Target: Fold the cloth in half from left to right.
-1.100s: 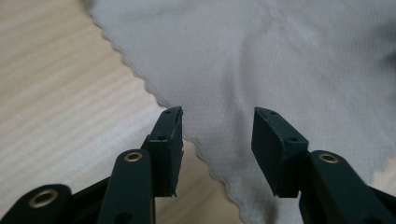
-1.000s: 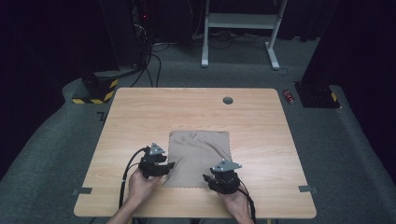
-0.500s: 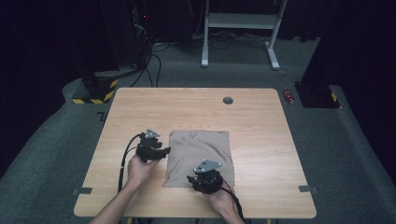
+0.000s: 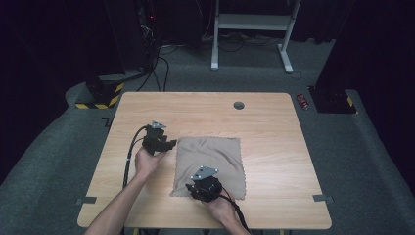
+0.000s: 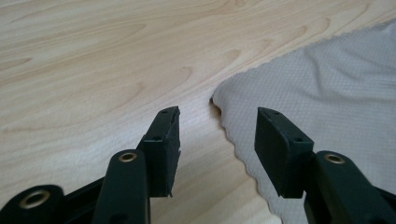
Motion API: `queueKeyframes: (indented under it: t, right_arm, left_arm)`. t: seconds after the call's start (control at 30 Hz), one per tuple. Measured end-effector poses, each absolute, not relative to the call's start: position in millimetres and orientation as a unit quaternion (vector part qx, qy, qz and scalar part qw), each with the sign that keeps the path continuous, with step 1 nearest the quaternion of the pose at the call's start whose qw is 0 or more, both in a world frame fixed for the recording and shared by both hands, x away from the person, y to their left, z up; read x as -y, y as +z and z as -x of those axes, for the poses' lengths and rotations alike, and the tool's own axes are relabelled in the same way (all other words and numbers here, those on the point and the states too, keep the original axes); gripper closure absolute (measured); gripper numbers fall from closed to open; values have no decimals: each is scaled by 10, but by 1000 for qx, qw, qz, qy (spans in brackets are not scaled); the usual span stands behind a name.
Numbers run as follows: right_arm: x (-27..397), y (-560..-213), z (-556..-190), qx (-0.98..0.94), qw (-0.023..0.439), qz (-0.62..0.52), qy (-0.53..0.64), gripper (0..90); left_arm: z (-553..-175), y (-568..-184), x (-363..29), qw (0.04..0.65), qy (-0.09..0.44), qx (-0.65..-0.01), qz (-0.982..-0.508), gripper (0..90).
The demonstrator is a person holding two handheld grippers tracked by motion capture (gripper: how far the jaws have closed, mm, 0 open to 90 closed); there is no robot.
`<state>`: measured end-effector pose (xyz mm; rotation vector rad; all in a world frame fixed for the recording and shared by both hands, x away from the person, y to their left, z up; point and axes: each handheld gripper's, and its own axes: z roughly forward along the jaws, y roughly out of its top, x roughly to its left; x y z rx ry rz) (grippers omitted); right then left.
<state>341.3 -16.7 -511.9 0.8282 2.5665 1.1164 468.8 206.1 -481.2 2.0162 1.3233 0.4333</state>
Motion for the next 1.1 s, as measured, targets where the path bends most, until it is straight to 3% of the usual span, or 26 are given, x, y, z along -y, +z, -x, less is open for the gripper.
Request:
queueKeyframes:
  t: [0.37,0.8,1.1]
  right_arm:
    - [-77,-5121,-3350,-883,97,-259,379,648]
    - [-390,-5206,-3222,-894,86,-227,377,636]
    - [-412,-5200,-3160,-901,115,-208,363,773]
  left_arm:
    - [-4960,-4913,-1839,300,167,-506,-791,515]
    - [-5046,-5065,-1849,277,167,-517,-793,555]
    - [-5061,-5078,-1819,282,174,-513,-792,588]
